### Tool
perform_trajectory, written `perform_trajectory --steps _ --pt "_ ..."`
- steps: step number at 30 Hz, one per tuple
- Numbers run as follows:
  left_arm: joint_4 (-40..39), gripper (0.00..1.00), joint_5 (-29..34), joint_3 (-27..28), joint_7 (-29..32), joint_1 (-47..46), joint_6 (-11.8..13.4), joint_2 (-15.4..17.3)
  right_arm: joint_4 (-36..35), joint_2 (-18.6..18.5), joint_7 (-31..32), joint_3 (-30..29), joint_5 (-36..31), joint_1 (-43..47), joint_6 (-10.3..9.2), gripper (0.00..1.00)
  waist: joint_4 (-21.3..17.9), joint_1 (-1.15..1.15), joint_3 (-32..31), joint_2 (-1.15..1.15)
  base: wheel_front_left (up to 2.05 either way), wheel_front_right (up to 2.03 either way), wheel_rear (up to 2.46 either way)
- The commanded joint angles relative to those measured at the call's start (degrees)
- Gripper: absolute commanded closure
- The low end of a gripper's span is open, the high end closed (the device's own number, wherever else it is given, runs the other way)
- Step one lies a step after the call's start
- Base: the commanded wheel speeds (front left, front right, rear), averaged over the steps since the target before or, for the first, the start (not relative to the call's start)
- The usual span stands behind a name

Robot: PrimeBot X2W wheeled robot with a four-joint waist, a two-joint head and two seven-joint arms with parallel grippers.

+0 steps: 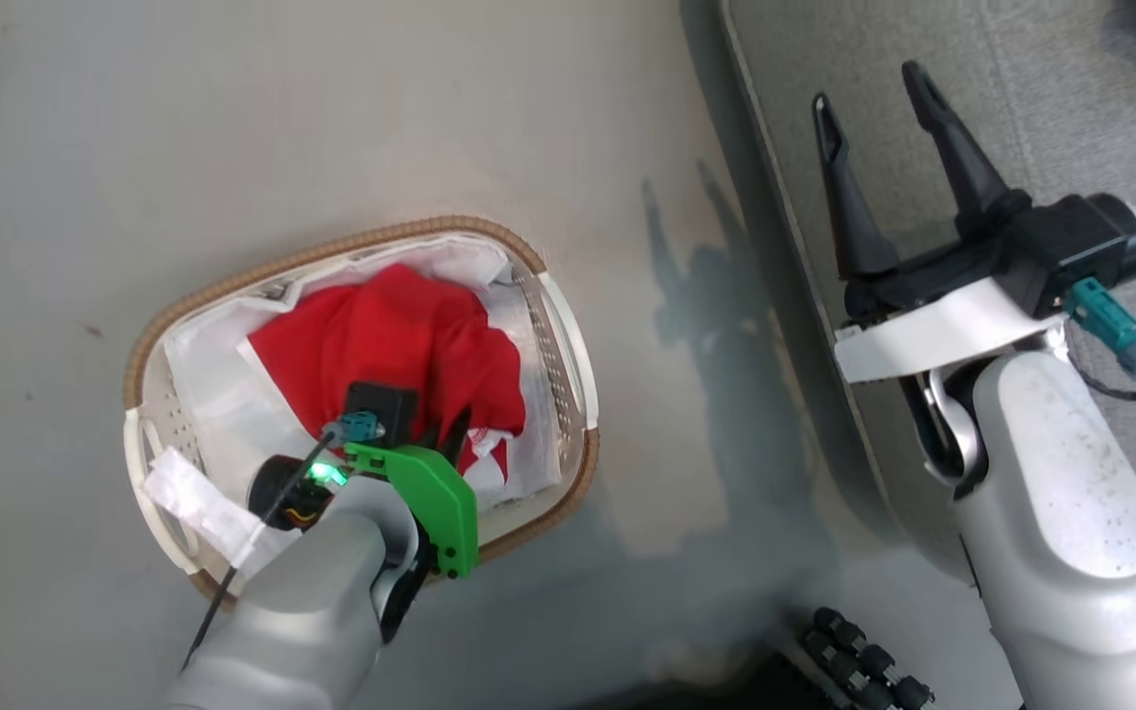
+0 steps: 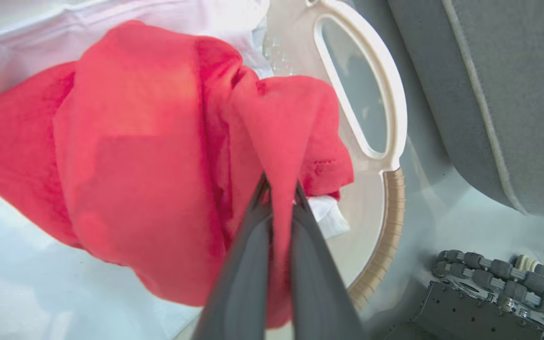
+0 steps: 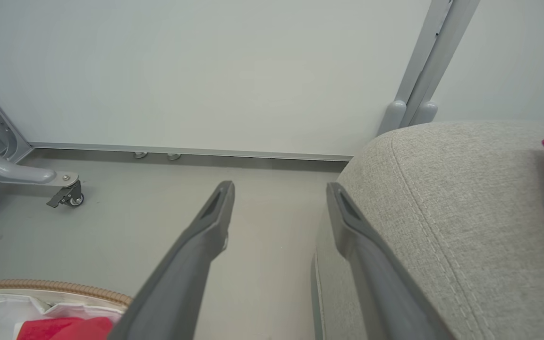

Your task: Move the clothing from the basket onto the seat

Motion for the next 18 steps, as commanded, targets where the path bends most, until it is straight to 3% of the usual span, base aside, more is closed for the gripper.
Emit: perform_trajectory --steps 1,8,18 --pt "-1.24 1.0 1.18 1.31 -0.29 0.17 -0.16 0.9 0.64 -0.03 -0.11 0.04 0.22 1.45 -0.08 0.0 0.86 0.0 -5.3 0.0 0.0 0.0 0.0" --pt "-10.16 1.0 10.85 11.23 -0.27 6.43 0.62 2.26 2.84 -0.96 -0.11 -0.67 0.58 5.4 -0.08 0.0 3.49 0.0 -14.52 0.0 0.0 0.0 0.0" --pt "-22.07 1.0 23.53 26.7 -0.29 17.38 0.92 1.17 5.64 -1.26 -0.11 -0.84 1.23 12.06 -0.08 0.0 7.36 0.0 -26.53 0.0 0.0 0.0 0.0"
